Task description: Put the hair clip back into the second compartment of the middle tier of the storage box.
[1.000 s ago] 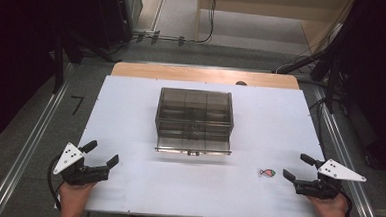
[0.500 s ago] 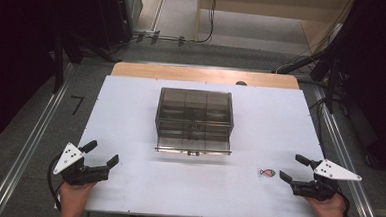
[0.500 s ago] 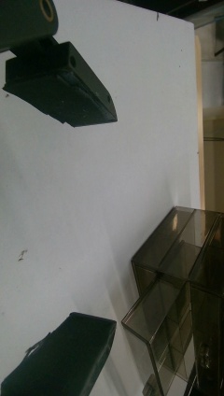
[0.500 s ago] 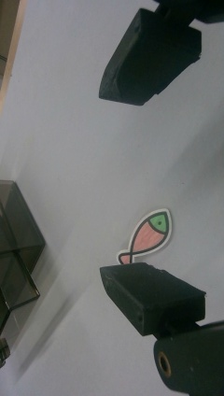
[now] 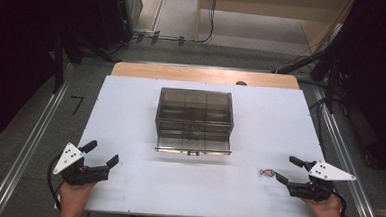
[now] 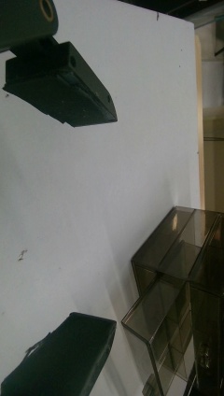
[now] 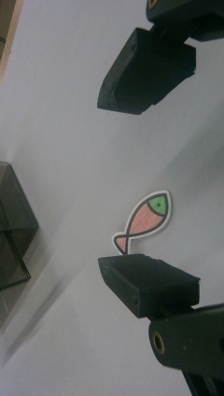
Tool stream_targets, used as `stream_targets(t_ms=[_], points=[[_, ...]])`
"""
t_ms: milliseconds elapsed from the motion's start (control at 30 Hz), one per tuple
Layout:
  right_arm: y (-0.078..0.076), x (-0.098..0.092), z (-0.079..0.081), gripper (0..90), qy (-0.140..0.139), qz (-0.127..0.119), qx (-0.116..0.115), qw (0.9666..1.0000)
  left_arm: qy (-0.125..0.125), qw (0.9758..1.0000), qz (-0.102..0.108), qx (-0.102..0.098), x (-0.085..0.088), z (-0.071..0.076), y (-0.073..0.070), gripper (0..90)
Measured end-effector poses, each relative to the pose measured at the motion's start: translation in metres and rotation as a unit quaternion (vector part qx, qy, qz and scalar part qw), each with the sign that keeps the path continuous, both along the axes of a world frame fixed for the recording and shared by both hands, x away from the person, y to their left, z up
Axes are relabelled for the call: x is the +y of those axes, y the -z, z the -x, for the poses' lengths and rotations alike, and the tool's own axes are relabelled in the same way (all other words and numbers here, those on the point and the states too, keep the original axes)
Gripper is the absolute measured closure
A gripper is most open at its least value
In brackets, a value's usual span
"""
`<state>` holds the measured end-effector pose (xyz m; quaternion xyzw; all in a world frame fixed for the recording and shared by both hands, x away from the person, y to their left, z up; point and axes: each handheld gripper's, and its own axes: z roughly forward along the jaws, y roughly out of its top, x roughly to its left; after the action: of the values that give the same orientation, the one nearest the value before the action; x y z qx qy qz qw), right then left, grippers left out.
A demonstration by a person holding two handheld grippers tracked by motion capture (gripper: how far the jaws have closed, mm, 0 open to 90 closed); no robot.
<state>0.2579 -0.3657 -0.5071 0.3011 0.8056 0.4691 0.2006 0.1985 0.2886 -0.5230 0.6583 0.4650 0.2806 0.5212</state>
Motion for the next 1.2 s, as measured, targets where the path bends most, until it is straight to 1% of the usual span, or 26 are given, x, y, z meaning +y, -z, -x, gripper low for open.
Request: stream_targets(t_ms=[200,433,567,667,867,967,1200], points=[[0.0,0.002,0.001,25.8,-0.004,0.005,-0.001,1.0,0.0,1.0,0.001,0.0,0.0,0.0,0.0,3.2],[0.001,0.005,0.001,36.4,-0.019,0.015,-0.001,0.9997,0.0,1.0,0.001,0.0,0.0,0.0,0.0,3.3],[0.002,0.007,-0.002,41.0,-0.024,0.025,0.003,0.9994,0.0,1.0,0.001,0.001,0.0,0.0,0.0,3.2],[0.002,0.01,-0.004,45.9,-0.026,0.039,0.002,0.9989,-0.001,1.0,0.002,0.001,0.0,0.0,0.0,3.3],[0.002,0.013,-0.009,50.0,-0.031,0.053,0.007,0.9981,0.0,1.0,0.002,0.001,0.0,0.0,0.0,3.2],[0.002,0.015,-0.012,50.1,-0.033,0.061,0.009,0.9976,-0.001,1.0,0.002,0.001,0.0,0.0,0.0,3.3],[0.004,0.021,-0.015,54.2,-0.046,0.091,0.016,0.9947,-0.001,1.0,0.002,0.002,0.0,0.0,0.0,3.3]])
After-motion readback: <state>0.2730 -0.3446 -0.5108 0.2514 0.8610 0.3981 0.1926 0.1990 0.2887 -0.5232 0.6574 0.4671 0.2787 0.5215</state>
